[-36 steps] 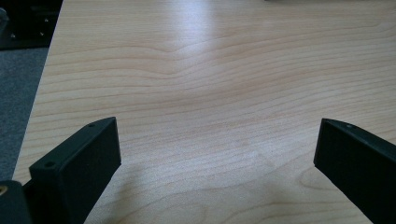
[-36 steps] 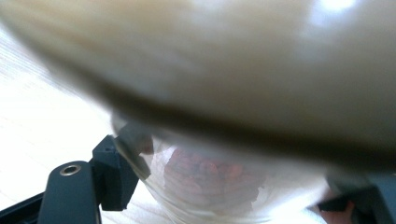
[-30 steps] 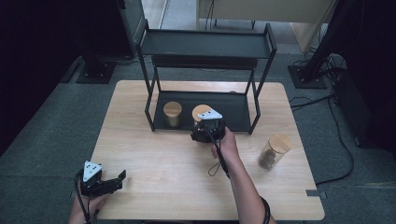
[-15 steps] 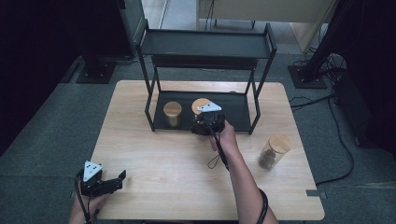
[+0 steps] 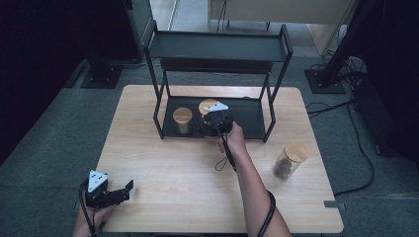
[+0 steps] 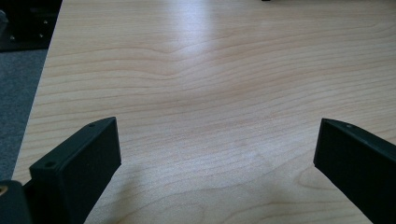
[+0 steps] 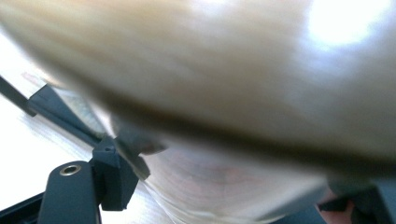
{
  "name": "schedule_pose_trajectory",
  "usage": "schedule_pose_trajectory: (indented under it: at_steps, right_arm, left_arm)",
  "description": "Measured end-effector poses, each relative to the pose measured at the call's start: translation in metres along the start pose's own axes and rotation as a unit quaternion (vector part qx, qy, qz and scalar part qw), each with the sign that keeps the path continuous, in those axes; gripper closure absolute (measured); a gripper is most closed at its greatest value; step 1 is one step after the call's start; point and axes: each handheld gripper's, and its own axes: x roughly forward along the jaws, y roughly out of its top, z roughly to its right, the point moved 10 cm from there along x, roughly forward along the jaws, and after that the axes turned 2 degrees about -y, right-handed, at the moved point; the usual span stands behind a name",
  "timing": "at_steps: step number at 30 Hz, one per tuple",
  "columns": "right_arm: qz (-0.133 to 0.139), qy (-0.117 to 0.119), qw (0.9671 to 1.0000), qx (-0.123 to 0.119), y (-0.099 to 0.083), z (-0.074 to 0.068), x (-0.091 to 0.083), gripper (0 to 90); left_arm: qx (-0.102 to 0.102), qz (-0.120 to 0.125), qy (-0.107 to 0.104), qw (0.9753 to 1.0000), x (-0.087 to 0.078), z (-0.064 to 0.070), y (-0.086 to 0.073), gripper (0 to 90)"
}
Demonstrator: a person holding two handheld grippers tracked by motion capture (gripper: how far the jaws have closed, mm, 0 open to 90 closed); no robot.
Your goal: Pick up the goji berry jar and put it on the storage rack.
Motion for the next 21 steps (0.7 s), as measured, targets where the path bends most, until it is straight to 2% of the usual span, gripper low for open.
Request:
schedule_pose_trajectory:
  at_steps: [10, 21]
  right_arm:
    - [-0.003, -0.002, 0.9999, 0.014, 0.006, 0.002, 0.015, 24.8]
    - [-0.007, -0.003, 0.9999, 0.011, 0.011, 0.001, 0.025, 24.8]
  left_arm:
    - [-0.002, 0.002, -0.002, 1.0, 0.0, 0.0, 0.0, 0.9]
    - [-0.002, 0.003, -0.003, 1.0, 0.0, 0.0, 0.0, 0.9]
